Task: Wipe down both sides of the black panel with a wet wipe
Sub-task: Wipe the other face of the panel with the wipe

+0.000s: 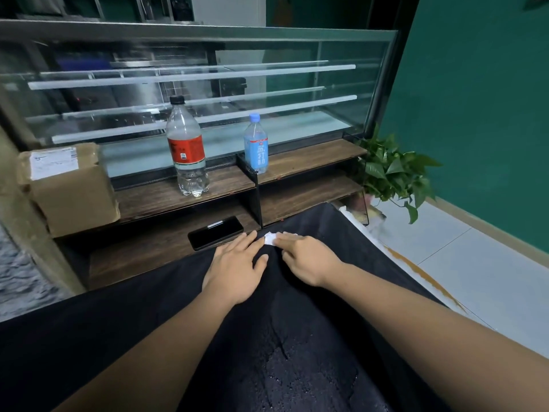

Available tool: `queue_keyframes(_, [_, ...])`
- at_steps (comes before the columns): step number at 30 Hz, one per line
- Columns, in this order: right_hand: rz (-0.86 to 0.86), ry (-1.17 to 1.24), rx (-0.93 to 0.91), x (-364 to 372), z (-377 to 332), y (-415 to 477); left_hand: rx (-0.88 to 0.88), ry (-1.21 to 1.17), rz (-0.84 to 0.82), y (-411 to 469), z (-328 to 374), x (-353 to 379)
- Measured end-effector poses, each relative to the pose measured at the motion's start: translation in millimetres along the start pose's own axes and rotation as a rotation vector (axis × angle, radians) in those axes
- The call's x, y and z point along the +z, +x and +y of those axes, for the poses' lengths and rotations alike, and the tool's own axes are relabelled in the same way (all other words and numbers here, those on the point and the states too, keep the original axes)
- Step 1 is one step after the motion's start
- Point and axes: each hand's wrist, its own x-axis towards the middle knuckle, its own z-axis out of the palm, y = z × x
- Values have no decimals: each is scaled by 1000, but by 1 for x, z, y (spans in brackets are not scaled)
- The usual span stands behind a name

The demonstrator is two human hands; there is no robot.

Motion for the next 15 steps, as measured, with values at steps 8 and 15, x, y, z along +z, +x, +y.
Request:
queue_keyframes(8, [-4,-156,111,-10,25,11,7,17,16,1,0,1])
queue_keyframes(15, [-22,-210,265,-35,62,21,7,23,33,0,2,-1])
